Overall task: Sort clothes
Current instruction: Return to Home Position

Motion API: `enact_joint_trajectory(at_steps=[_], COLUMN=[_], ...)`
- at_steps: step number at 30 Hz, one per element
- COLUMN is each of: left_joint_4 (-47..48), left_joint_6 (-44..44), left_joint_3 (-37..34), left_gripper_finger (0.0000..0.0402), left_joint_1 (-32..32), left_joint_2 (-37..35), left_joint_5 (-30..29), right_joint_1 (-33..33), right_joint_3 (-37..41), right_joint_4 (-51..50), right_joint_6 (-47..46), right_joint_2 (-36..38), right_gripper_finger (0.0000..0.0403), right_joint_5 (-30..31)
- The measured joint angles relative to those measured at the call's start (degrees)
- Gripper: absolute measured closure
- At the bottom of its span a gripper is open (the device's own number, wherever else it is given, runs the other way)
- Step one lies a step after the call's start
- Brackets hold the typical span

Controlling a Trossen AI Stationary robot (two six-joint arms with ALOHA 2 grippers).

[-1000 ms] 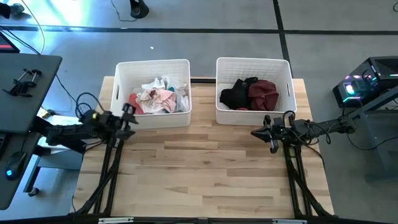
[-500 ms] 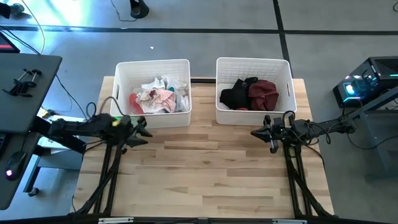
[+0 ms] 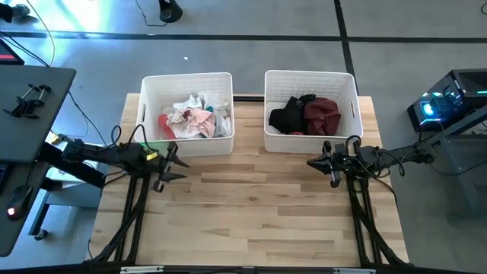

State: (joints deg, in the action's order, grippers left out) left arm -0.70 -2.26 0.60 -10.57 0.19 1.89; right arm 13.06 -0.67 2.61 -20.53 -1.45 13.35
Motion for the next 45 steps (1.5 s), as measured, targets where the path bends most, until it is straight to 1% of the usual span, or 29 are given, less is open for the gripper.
enact_joint_trajectory(at_steps=[2, 5, 8, 13, 14, 19, 24, 45], left_joint_4=[0.3, 0.3, 0.3, 0.3, 0.3, 0.3, 0.3, 0.2], left_joint_6=[-2.8, -6.0, -4.8, 2.1, 2.2, 0.2, 0.2, 0.1], left_joint_3=[0.0, 0.0, 0.0, 0.0, 0.0, 0.0, 0.0, 0.0], left_gripper_finger=[0.0247, 0.0247, 0.0247, 0.0247, 0.0247, 0.0247, 0.0247, 0.0247], left_joint_1=[0.0, 0.0, 0.3, 2.4, 2.4, 1.6, 0.8, 0.8], left_joint_2=[0.0, 0.0, 0.0, 0.0, 0.0, 0.0, 0.3, 0.4], left_joint_5=[-1.9, -2.0, -1.9, -1.3, -1.4, -1.4, -1.4, -1.3], right_joint_1=[0.0, 0.0, 0.0, 0.0, 0.0, 0.0, 0.0, 0.0], right_joint_3=[0.0, 0.0, 0.0, 0.0, 0.0, 0.0, 0.0, 0.0], right_joint_4=[0.0, 0.0, 0.0, 0.0, 0.0, 0.0, 0.0, 0.0], right_joint_6=[0.0, 0.0, 0.0, 0.0, 0.0, 0.0, 0.0, 0.0], right_joint_2=[0.0, 0.0, 0.0, 0.0, 0.0, 0.0, 0.0, 0.0], right_gripper_finger=[0.0403, 0.0403, 0.0403, 0.0403, 0.0403, 0.0403, 0.0403, 0.0403], right_joint_5=[0.0, 0.0, 0.0, 0.0, 0.0, 0.0, 0.0, 0.0])
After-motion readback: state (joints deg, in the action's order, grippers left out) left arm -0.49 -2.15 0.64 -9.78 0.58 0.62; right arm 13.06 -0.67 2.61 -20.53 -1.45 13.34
